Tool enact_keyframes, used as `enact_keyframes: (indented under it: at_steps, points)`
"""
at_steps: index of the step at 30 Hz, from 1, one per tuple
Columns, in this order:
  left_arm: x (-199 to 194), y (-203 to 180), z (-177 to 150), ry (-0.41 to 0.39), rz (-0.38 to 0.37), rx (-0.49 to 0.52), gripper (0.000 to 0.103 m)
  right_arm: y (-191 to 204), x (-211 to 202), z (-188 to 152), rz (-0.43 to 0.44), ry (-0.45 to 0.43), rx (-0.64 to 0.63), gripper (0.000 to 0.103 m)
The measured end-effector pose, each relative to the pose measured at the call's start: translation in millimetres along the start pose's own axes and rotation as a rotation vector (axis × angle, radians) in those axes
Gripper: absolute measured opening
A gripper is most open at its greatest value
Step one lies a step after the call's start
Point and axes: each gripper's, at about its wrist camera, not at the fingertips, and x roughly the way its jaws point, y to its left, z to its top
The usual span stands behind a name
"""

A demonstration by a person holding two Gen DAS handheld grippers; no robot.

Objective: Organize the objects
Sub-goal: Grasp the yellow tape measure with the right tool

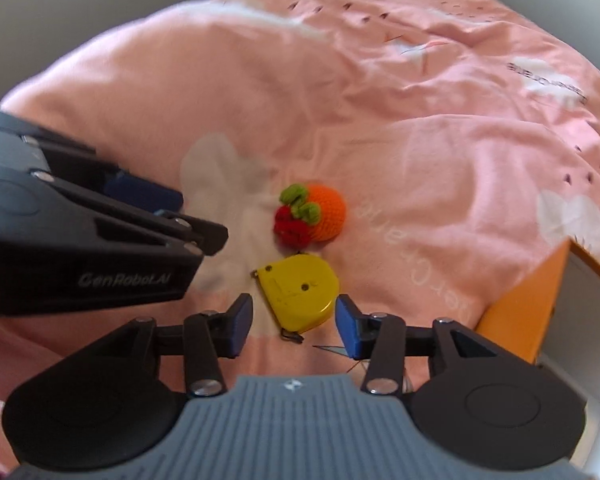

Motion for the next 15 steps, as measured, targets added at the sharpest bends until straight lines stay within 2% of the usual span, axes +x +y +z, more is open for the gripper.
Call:
enact_keyframes:
  at_steps: [3,8,12,15]
  points:
    - [3.4,-6.5,-3.0,-0.002,0.036,0.033,0.045,3.1,10.2,5.0,-0.002,0.041,-0.131,0.057]
    - [7.1,-14.3,-11.5,-0.017,0.089,0.069,0.044,0.1,24.3,15.7,0.025,0.1,-0.235,0.059]
    - [6.9,-8.4,-12.4,-0.021,0.077,0.053,0.044,1.9,34.8,23.0,0.034,0.134,-0.311,0.059]
    - [5.7,-2.4,-11.2,-0.031,0.056,0.022,0.044,-0.3,44.1,27.6,0.063,0.166,-0.315,0.059]
